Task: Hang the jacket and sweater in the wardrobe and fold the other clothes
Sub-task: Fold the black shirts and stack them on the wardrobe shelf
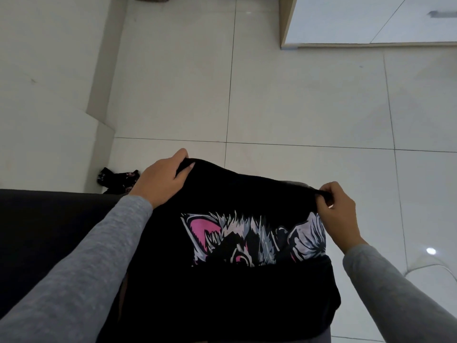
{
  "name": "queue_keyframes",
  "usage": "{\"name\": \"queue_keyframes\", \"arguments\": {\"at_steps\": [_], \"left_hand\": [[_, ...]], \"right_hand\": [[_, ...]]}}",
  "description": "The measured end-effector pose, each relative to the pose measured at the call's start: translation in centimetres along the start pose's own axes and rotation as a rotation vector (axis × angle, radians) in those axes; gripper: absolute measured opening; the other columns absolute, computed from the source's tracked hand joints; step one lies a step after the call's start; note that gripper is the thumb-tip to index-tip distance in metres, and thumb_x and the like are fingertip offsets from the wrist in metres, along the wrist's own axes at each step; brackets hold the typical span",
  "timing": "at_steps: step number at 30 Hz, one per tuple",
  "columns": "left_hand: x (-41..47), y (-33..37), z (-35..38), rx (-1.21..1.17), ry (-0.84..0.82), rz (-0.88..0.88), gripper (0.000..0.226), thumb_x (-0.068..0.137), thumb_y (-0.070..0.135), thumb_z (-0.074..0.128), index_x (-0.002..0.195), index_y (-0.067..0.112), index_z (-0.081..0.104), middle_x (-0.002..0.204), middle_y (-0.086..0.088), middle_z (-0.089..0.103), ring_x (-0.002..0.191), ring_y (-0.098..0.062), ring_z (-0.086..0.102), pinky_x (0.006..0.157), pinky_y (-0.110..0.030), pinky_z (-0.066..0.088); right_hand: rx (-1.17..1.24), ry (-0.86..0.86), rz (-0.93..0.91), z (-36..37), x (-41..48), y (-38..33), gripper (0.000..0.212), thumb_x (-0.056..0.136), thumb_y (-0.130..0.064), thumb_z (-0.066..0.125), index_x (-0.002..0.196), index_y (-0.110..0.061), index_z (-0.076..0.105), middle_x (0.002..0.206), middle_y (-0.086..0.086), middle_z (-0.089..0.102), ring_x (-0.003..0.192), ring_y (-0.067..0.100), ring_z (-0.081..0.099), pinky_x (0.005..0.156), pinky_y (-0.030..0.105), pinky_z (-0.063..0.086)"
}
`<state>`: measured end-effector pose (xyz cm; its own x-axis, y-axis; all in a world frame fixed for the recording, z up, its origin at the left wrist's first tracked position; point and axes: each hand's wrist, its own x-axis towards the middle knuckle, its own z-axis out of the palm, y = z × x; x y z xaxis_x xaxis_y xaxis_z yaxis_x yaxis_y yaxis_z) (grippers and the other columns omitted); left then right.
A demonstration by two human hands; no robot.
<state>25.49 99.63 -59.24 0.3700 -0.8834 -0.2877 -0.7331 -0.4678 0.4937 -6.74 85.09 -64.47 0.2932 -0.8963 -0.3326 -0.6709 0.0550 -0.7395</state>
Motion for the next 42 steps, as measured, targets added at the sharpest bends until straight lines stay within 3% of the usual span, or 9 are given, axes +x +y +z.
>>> {"name": "queue_keyframes", "arguments": {"at_steps": [6, 10, 22, 26, 29, 34, 36, 39, 42], "left_hand": [[-3.1, 0.5, 1.2, 0.201, 0.108, 0.011, 0.038, 0.082, 0.054, 0.061, 0.097, 0.022, 0.045, 0.070, 0.012, 0.052, 0.059, -0.013, 0.051, 0.057, -0.029, 0.038], [-6.0, -0.3, 2.9, 0.251, 0.139, -0.006, 0.031, 0.079, 0.020, 0.072, 0.106, 0.012, 0.060, 0.093, -0.003, 0.063, 0.078, -0.029, 0.062, 0.065, -0.035, 0.048], [-15.4, 1.7, 5.7, 0.204, 0.267, -0.178, 0.043, 0.069, 0.002, 0.075, 0.110, 0.008, 0.062, 0.097, -0.006, 0.065, 0.067, -0.028, 0.063, 0.057, -0.031, 0.049], [-18.3, 2.0, 6.7, 0.188, 0.270, -0.217, 0.050, 0.066, 0.002, 0.078, 0.113, 0.005, 0.060, 0.098, -0.008, 0.067, 0.069, -0.028, 0.064, 0.060, -0.035, 0.053], [-20.5, 1.9, 7.8, 0.202, 0.237, -0.201, 0.051, 0.063, 0.000, 0.080, 0.110, 0.005, 0.061, 0.097, -0.007, 0.067, 0.073, -0.029, 0.066, 0.062, -0.037, 0.053], [-23.6, 1.3, 10.2, 0.085, -0.060, -0.216, 0.062, 0.075, 0.053, 0.058, 0.128, 0.023, 0.045, 0.111, 0.009, 0.050, 0.105, -0.011, 0.050, 0.090, -0.031, 0.042], [-24.4, 1.7, 10.5, -0.097, 0.045, -0.298, 0.065, 0.075, 0.061, 0.061, 0.126, 0.026, 0.043, 0.108, 0.011, 0.047, 0.104, -0.007, 0.046, 0.091, -0.029, 0.040], [-23.8, 2.2, 10.4, -0.367, 0.390, -0.494, 0.048, 0.080, 0.043, 0.068, 0.118, 0.021, 0.048, 0.108, 0.005, 0.047, 0.103, -0.013, 0.048, 0.090, -0.032, 0.045], [-21.8, 2.1, 9.7, -0.462, 0.508, -0.659, 0.043, 0.087, 0.035, 0.064, 0.120, 0.014, 0.047, 0.114, 0.001, 0.045, 0.110, -0.018, 0.048, 0.096, -0.035, 0.044]], "right_hand": [[-0.230, 0.055, 0.171, 1.2, -1.7, 2.8, 0.009, 0.082, 0.003, 0.048, 0.086, -0.002, 0.054, 0.090, 0.014, 0.052, 0.080, 0.028, 0.045, 0.071, 0.031, 0.030], [-0.260, 0.087, 0.230, 1.0, -2.7, 4.0, 0.011, 0.087, 0.000, 0.043, 0.088, 0.003, 0.054, 0.092, 0.016, 0.050, 0.081, 0.033, 0.046, 0.070, 0.034, 0.031], [0.120, 0.299, 0.154, -1.4, -6.3, 3.8, 0.014, 0.090, -0.003, 0.041, 0.093, -0.014, 0.049, 0.089, 0.004, 0.056, 0.084, 0.026, 0.053, 0.072, 0.034, 0.041], [0.181, 0.276, 0.179, -1.9, -8.6, 4.5, 0.014, 0.093, -0.004, 0.043, 0.098, -0.013, 0.052, 0.098, 0.002, 0.056, 0.091, 0.018, 0.050, 0.066, 0.009, 0.035], [0.225, 0.196, 0.239, -2.1, -10.2, 5.4, 0.015, 0.094, -0.007, 0.045, 0.104, -0.014, 0.054, 0.108, 0.001, 0.058, 0.099, 0.014, 0.052, 0.083, 0.019, 0.036], [0.289, 0.002, 0.357, -1.8, -12.3, 6.1, 0.027, 0.091, -0.009, 0.051, 0.116, -0.015, 0.057, 0.113, 0.000, 0.059, 0.104, 0.019, 0.057, 0.089, 0.036, 0.046], [0.366, 0.015, 0.412, -1.2, -12.9, 6.0, 0.025, 0.091, -0.010, 0.052, 0.115, -0.016, 0.057, 0.114, 0.001, 0.059, 0.104, 0.019, 0.058, 0.094, 0.040, 0.048], [0.576, 0.104, 0.493, 0.1, -13.2, 5.4, 0.014, 0.091, -0.011, 0.053, 0.101, -0.019, 0.060, 0.112, 0.005, 0.060, 0.102, 0.016, 0.058, 0.092, 0.033, 0.047], [0.720, 0.190, 0.518, 1.3, -13.2, 4.6, 0.024, 0.091, -0.011, 0.054, 0.115, -0.013, 0.054, 0.115, 0.004, 0.058, 0.098, 0.009, 0.058, 0.083, 0.023, 0.046]]}}
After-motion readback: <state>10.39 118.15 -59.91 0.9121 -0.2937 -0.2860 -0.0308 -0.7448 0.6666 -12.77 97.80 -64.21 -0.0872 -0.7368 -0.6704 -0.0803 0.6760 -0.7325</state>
